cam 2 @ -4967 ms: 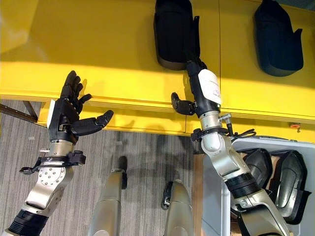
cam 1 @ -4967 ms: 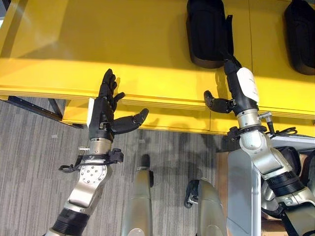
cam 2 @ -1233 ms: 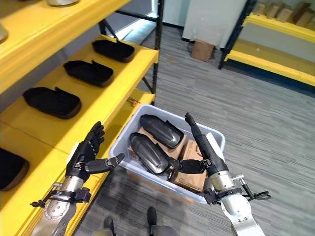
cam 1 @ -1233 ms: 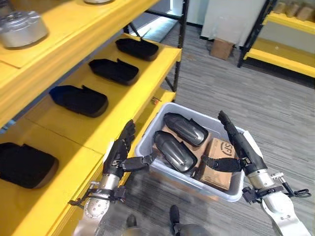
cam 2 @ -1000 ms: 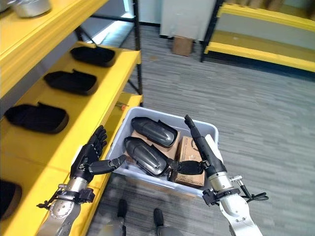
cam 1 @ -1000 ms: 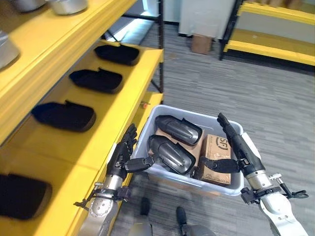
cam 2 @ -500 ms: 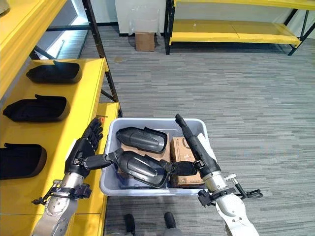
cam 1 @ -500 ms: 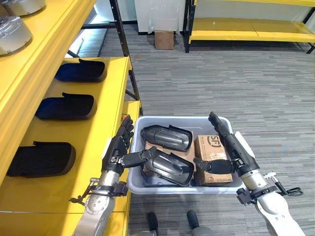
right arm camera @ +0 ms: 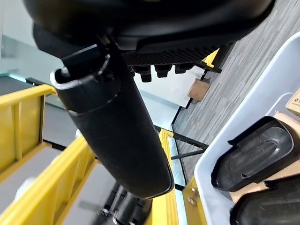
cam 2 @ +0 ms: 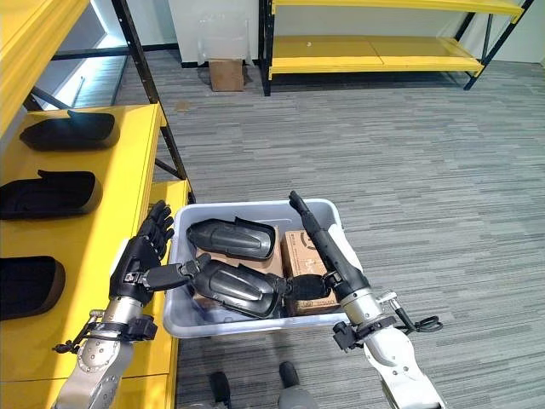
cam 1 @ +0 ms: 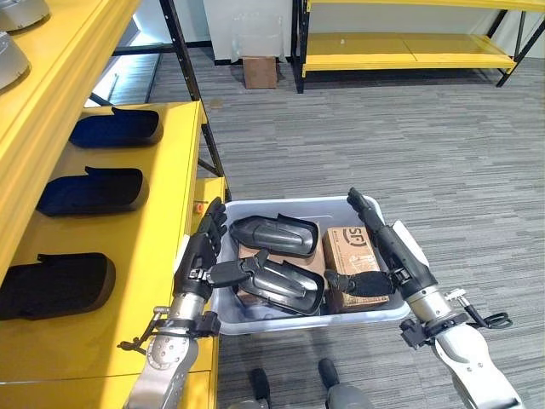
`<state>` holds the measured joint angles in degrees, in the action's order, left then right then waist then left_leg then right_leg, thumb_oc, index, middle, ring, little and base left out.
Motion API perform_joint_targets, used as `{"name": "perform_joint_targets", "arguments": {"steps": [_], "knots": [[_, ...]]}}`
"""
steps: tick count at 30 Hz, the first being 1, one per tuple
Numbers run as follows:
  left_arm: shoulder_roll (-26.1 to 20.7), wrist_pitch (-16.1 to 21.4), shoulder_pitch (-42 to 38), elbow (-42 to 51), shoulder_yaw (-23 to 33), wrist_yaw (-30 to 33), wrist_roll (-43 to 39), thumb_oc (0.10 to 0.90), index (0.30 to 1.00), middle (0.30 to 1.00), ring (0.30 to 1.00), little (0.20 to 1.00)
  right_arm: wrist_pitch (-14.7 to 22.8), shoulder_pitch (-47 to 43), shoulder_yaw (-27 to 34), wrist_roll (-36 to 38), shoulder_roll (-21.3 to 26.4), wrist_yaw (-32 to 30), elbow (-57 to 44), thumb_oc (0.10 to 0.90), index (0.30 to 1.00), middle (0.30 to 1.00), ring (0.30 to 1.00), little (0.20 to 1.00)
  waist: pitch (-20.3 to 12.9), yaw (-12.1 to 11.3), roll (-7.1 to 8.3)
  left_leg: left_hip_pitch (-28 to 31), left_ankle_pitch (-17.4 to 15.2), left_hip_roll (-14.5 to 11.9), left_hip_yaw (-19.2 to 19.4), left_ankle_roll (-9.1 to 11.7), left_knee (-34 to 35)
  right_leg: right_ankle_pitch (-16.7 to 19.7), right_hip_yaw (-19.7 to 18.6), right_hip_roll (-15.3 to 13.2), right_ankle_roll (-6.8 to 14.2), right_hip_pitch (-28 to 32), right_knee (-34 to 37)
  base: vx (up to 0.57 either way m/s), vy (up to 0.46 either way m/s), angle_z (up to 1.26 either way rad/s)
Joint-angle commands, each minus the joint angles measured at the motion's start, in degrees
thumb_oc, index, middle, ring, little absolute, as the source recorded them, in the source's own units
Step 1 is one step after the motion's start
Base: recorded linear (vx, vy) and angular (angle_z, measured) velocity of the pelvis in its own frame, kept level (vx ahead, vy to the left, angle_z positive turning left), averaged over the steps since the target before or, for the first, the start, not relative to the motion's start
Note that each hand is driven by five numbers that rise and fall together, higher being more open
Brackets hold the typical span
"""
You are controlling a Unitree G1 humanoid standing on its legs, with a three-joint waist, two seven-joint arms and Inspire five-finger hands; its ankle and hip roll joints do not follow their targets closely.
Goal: Move parts from the plastic box to the shelf.
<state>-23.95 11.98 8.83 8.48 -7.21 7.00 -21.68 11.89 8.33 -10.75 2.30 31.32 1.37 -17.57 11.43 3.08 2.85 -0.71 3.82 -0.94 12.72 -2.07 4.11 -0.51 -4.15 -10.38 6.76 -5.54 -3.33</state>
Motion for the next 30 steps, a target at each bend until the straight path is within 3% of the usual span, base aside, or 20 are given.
{"name": "perform_joint_targets", "arguments": {"steps": [1,2,3,7,11,14,16,18,21,30], "knots": [[-3.7,6.1,-3.4,5.6,4.3,1.2,1.6,0.900,1.000,1.000,1.000,1.000,4.6,-8.0,1.5,-0.6,0.0,-2.2,-3.1,0.900,1.000,1.000,1.000,1.000,-3.1,-1.9,2.84,-2.1,-8.3,-3.9,-4.2,2.8,-8.4,5.2,4.5,-7.2,4.1,1.9,-0.9,0.00,-0.240,-0.13],[-3.7,6.1,-3.4,5.6,4.3,1.2,1.6,0.900,1.000,1.000,1.000,1.000,4.6,-8.0,1.5,-0.6,0.0,-2.2,-3.1,0.900,1.000,1.000,1.000,1.000,-3.0,-1.8,2.86,-2.1,-8.3,-3.8,-4.3,2.8,-8.4,5.3,4.7,-7.3,4.2,2.1,-0.7,0.06,-0.335,-0.03],[-3.4,6.0,-2.8,4.8,5.0,1.1,2.3,0.900,1.000,1.000,1.000,1.000,4.4,-8.0,2.4,-1.7,1.1,-1.8,-2.7,0.900,1.000,1.000,1.000,1.000,-3.8,-2.2,3.99,-2.0,-7.5,-5.1,-4.5,4.0,-7.6,3.4,5.7,-6.5,4.8,3.1,0.7,0.08,-0.250,0.07],[-2.5,5.6,-0.5,5.1,6.1,-0.2,0.9,0.900,1.000,1.000,1.000,1.000,4.7,-7.1,4.1,-1.5,4.0,-1.4,-3.6,0.900,1.000,1.000,1.000,1.000,-4.3,-2.3,3.89,-1.4,-5.4,-8.1,-4.9,6.0,-5.7,1.7,8.9,-4.5,3.9,4.3,2.0,0.07,-0.228,0.12],[-2.4,5.0,0.1,6.2,6.3,-2.2,-0.1,0.900,1.000,1.000,1.000,1.000,5.2,-8.3,6.5,-2.2,9.0,-1.6,-4.3,0.900,1.000,1.000,1.000,1.000,-3.3,-2.2,2.42,-1.8,-1.9,-11.9,-6.3,8.6,-3.2,-1.0,12.3,-1.3,2.2,5.7,2.9,0.05,-0.282,0.09],[-2.6,5.0,-0.6,7.0,6.3,-2.1,-0.4,0.900,1.000,1.000,1.000,1.000,5.4,-10.7,6.2,-2.6,11.2,-1.8,-4.4,0.900,1.000,1.000,1.000,1.000,-2.1,-2.2,1.44,-2.4,-0.5,-13.0,-6.6,9.5,-2.1,-1.7,13.2,-0.3,1.7,5.0,2.4,-0.02,-0.115,0.24],[-3.4,5.3,-2.8,8.5,5.3,-1.6,-0.8,0.900,1.000,1.000,1.000,1.000,5.1,-16.8,3.6,-3.9,15.1,-2.7,-3.7,0.900,1.000,1.000,1.000,1.000,0.3,-2.6,0.42,-4.3,0.8,-13.7,-6.7,10.1,-1.8,-2.1,13.3,0.4,1.2,2.4,1.1,-0.11,-0.134,0.16],[-3.2,5.3,-2.9,8.4,5.5,-1.6,-0.8,0.900,1.000,1.000,1.000,1.000,5.1,-17.4,3.2,-3.9,15.2,-2.8,-3.4,0.900,1.000,1.000,1.000,1.000,0.4,-2.4,0.27,-4.6,0.8,-13.8,-6.7,10.1,-1.9,-2.2,13.2,0.4,1.1,2.1,0.8,-0.08,-0.051,0.06],[-5.3,6.7,-8.9,10.4,3.3,1.7,-1.8,0.900,1.000,1.000,1.000,1.000,3.0,-37.5,-8.4,-6.5,22.1,-4.9,1.8,0.900,1.000,1.000,1.000,1.000,6.4,-3.8,-0.96,-9.7,1.9,-14.2,-6.1,10.1,-3.1,-2.0,11.9,0.4,0.8,-6.8,-4.0,-0.25,-0.066,-0.02],[-5.0,7.8,-13.0,11.1,2.2,5.5,-1.2,0.900,1.000,1.000,1.000,1.000,0.4,-60.8,-24.8,-12.8,23.8,-6.8,11.8,0.900,1.000,1.000,1.000,1.000,11.3,-5.6,-0.66,-16.8,1.6,-13.5,-6.0,10.3,-6.8,-0.9,10.7,-0.2,0.8,-14.2,-7.4,-0.07,-0.011,-0.08]]}}
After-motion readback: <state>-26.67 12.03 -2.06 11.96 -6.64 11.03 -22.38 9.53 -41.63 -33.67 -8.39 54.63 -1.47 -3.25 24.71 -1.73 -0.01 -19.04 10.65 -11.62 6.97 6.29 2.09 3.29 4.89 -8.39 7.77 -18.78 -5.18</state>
